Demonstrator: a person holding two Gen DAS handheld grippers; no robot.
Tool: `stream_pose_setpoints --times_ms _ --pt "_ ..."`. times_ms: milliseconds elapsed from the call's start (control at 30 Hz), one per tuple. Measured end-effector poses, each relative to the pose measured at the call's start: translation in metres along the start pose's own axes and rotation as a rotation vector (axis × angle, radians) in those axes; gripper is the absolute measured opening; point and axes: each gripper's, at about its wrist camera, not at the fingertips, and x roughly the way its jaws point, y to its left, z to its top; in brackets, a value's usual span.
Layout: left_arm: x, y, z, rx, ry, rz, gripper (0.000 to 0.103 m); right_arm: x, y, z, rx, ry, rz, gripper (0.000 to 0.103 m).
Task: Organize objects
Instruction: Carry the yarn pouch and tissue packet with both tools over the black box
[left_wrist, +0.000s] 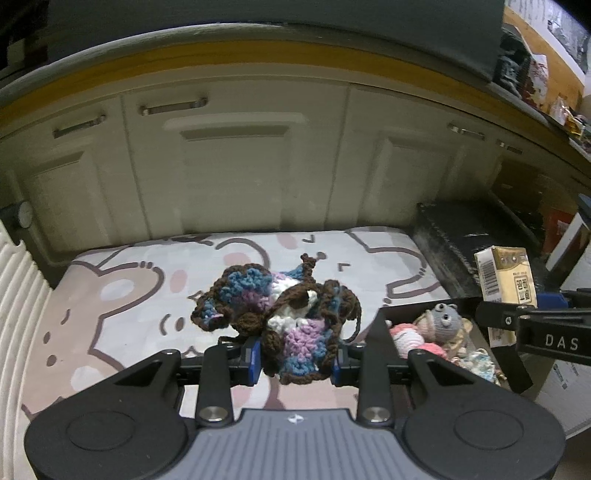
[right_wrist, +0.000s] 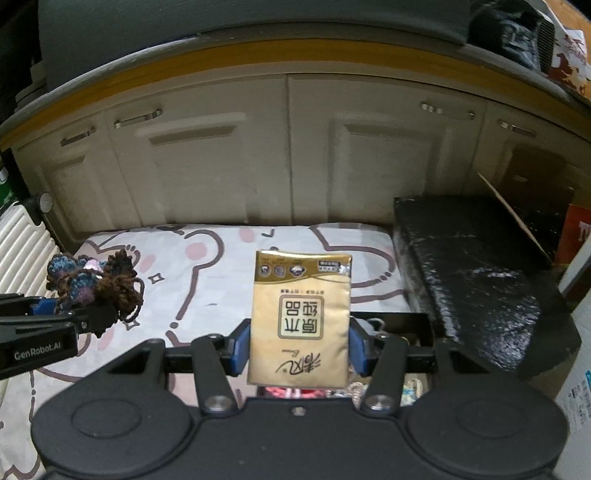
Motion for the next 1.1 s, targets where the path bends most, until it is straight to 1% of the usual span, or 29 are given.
stream_pose_setpoints --times_ms 333,367,600,800,833,1000,1100 --pt "0.007 -0.037 0.003 0.026 0.004 -0.064 0.035 -0.007 -0.039 -0.009 0.034 0.009 -0.041 0.053" --pt "0.007 -0.040 0.003 0.002 0.003 -0.052 0.035 -0.007 -0.042 -0.010 0.037 0.011 -0.046 0.053" --pt "0.017 -0.063 0.001 0.009 0.029 -0.121 0.035 -0.003 -0.063 -0.018 0.038 0.041 -0.065 0.053" --pt "0.022 -0.079 -0.004 0.028 0.043 -0.152 0.034 0.012 -0.075 -0.027 0.024 0.089 -0.064 0.053" --pt "0.023 -0.081 -0.004 0.008 0.044 -0.147 0.034 0.016 -0.076 -0.029 0.025 0.099 -0.069 0.053" --pt "0.029 -0.088 -0.007 0.006 0.072 -0.199 0.035 0.034 -0.080 -0.036 0.010 0.144 -0.067 0.053" --pt "0.034 -0.092 -0.007 0.004 0.088 -0.214 0.034 0.045 -0.079 -0.038 -0.020 0.170 -0.068 0.053"
